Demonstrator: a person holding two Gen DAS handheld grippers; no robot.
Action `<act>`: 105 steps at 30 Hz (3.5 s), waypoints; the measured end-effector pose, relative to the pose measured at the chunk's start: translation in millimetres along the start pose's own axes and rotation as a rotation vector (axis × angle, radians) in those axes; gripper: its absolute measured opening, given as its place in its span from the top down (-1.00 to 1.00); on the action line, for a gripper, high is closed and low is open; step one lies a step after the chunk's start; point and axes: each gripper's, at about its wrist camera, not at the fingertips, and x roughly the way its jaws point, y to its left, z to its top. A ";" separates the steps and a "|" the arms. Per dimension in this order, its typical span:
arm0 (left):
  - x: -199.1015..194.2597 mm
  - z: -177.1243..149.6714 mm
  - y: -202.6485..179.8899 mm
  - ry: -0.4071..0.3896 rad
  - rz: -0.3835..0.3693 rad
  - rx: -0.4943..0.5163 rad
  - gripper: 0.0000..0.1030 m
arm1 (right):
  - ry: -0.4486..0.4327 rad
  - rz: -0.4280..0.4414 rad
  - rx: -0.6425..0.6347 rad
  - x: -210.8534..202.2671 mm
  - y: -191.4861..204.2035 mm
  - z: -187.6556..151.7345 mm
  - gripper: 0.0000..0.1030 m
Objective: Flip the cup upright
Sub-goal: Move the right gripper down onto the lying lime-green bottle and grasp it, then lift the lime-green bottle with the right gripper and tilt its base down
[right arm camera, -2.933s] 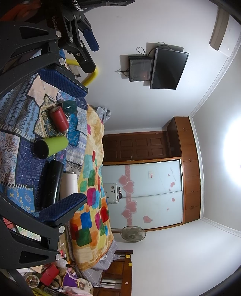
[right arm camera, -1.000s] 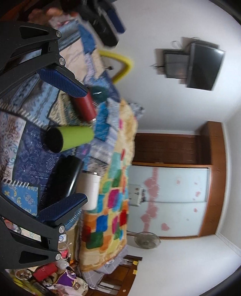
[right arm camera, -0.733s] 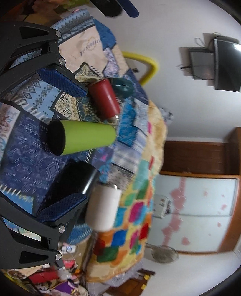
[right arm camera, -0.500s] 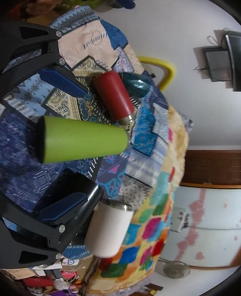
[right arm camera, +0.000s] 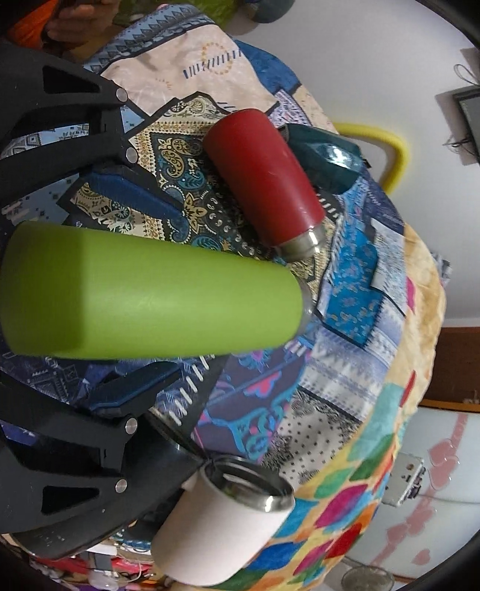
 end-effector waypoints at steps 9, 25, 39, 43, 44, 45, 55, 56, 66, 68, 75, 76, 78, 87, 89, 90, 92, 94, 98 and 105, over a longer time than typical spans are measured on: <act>-1.8 -2.3 3.5 0.001 0.006 -0.012 -1.00 | 0.036 0.006 0.016 10.1 -5.4 5.6 -0.23; -10.7 0.9 2.6 -0.010 0.026 -0.020 -1.00 | -0.012 0.000 0.013 -20.5 2.6 -13.4 -0.21; -41.1 3.5 -7.8 -0.012 0.049 -0.016 -1.00 | -0.132 0.005 -0.034 -84.3 27.4 -41.6 -0.21; -51.0 1.8 -10.8 -0.011 0.060 -0.011 -1.00 | -0.135 0.034 -0.054 -85.3 36.5 -50.5 -0.22; -53.1 1.2 -11.0 -0.010 0.062 -0.012 -1.00 | -0.131 0.040 -0.058 -84.3 38.3 -53.5 -0.21; -54.2 1.1 -11.3 -0.008 0.064 -0.014 -1.00 | -0.126 0.046 -0.062 -81.6 40.3 -55.2 -0.21; -51.8 -8.7 -13.9 0.026 0.071 -0.004 -1.00 | -0.042 0.070 -0.084 -39.7 47.3 -67.6 -0.21; -49.5 -9.9 -14.0 0.032 0.069 -0.002 -1.00 | -0.038 0.068 -0.087 -37.2 46.9 -67.1 -0.21; -28.0 -19.5 -12.1 0.076 0.059 0.000 -1.00 | 0.008 0.066 -0.086 -17.8 38.3 -63.5 -0.22; -24.1 -20.3 -11.3 0.083 0.053 -0.003 -1.00 | 0.009 0.077 -0.076 -18.5 36.8 -62.3 -0.21; -17.9 -17.6 -12.1 0.100 0.051 -0.002 -1.00 | -0.044 0.133 -0.040 -40.1 32.3 -57.2 -0.21; -16.5 -16.0 -13.1 0.102 0.049 -0.003 -1.00 | -0.060 0.134 -0.038 -46.3 31.9 -58.3 -0.21; -14.6 -12.9 -13.9 0.112 0.044 -0.007 -1.00 | -0.088 0.121 -0.037 -55.7 29.7 -60.2 -0.21; 12.1 -8.1 -37.5 0.202 -0.013 0.013 -1.00 | -0.271 -0.079 0.018 -86.6 -6.0 -79.4 -0.42; 24.3 -9.4 -48.4 0.244 -0.018 0.033 -1.00 | -0.278 -0.105 0.020 -84.9 -14.4 -84.0 -0.42; 29.5 -10.0 -52.5 0.263 -0.019 0.040 -1.00 | -0.280 -0.116 0.027 -83.1 -18.4 -87.1 -0.41; 42.5 -12.0 -58.5 0.317 -0.016 0.044 -1.00 | -0.278 -0.125 0.036 -80.2 -26.4 -92.8 -0.42; 54.3 -13.9 -61.9 0.373 -0.039 0.026 -1.00 | -0.267 -0.123 0.041 -75.1 -32.4 -100.3 -0.42; 71.2 -16.8 -66.5 0.465 -0.094 -0.023 -1.00 | -0.275 -0.123 0.034 -71.7 -37.9 -114.8 -0.42; 89.1 -18.4 -72.1 0.586 -0.135 -0.064 -1.00 | -0.295 -0.074 0.014 -67.3 -32.0 -125.9 -0.41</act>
